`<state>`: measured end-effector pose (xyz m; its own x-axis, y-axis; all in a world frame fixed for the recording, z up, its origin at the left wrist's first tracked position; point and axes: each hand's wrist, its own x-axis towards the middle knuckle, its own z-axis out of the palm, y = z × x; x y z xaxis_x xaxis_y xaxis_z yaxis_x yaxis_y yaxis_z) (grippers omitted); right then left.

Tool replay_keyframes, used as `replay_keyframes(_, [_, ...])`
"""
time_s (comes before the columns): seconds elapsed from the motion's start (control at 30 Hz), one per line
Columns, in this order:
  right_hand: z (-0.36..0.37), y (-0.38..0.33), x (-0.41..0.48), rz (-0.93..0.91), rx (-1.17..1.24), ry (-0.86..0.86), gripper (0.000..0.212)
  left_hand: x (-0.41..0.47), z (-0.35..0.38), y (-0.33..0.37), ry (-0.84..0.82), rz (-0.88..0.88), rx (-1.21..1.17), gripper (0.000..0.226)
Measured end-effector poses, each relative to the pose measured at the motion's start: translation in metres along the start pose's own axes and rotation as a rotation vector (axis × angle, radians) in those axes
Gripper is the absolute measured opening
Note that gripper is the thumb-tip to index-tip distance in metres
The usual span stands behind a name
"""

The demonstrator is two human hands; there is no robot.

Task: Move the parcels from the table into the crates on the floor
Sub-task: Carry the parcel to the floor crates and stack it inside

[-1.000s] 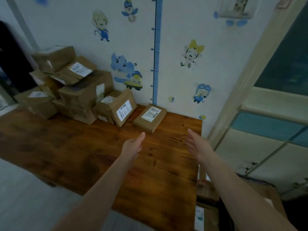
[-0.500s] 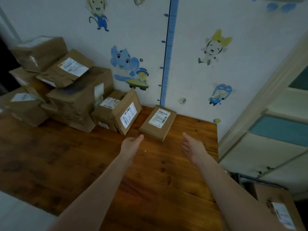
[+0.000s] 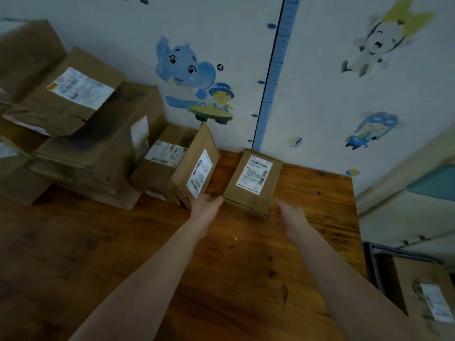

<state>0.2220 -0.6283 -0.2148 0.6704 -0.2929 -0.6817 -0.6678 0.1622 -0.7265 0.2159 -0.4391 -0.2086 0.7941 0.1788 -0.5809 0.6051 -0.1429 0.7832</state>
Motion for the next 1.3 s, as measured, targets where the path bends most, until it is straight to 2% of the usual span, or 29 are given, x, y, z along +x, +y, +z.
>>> replay_keyframes(0.1, [0.017,0.004,0.013,0.008,-0.018,0.08,0.048,0.027,-0.005,0.005,-0.067,0.04,0.107,0.036])
replay_keyframes(0.27, [0.042,0.02,0.024,0.0,-0.074,0.148,0.043,0.054,-0.015,0.006,-0.244,0.053,0.185,0.061])
replay_keyframes(0.4, [0.057,0.037,0.027,-0.008,-0.058,0.145,0.045,0.068,-0.017,-0.001,-0.33,0.043,0.181,0.063])
replay_keyframes(0.67, [0.063,0.047,0.025,-0.016,-0.053,0.174,0.047,0.073,-0.02,-0.013,-0.354,0.053,0.276,0.065])
replay_keyframes(0.77, [0.064,0.053,0.02,-0.002,-0.055,0.189,0.05,0.064,-0.024,-0.021,-0.306,0.041,0.33,0.058])
replay_keyframes(0.83, [0.064,0.057,0.014,0.006,-0.044,0.195,0.051,0.058,-0.026,-0.027,-0.245,0.048,0.292,0.055])
replay_keyframes(1.0, [0.064,0.058,-0.009,-0.023,0.0,0.166,0.055,0.032,-0.039,-0.028,-0.185,-0.075,-0.078,0.05])
replay_keyframes(1.17, [0.058,0.05,-0.044,-0.07,-0.023,0.066,0.057,0.007,-0.062,-0.02,-0.234,-0.071,-0.212,0.055])
replay_keyframes(1.3, [0.051,0.041,-0.07,-0.125,0.002,-0.046,0.051,-0.015,-0.081,-0.004,-0.338,-0.072,-0.262,0.028])
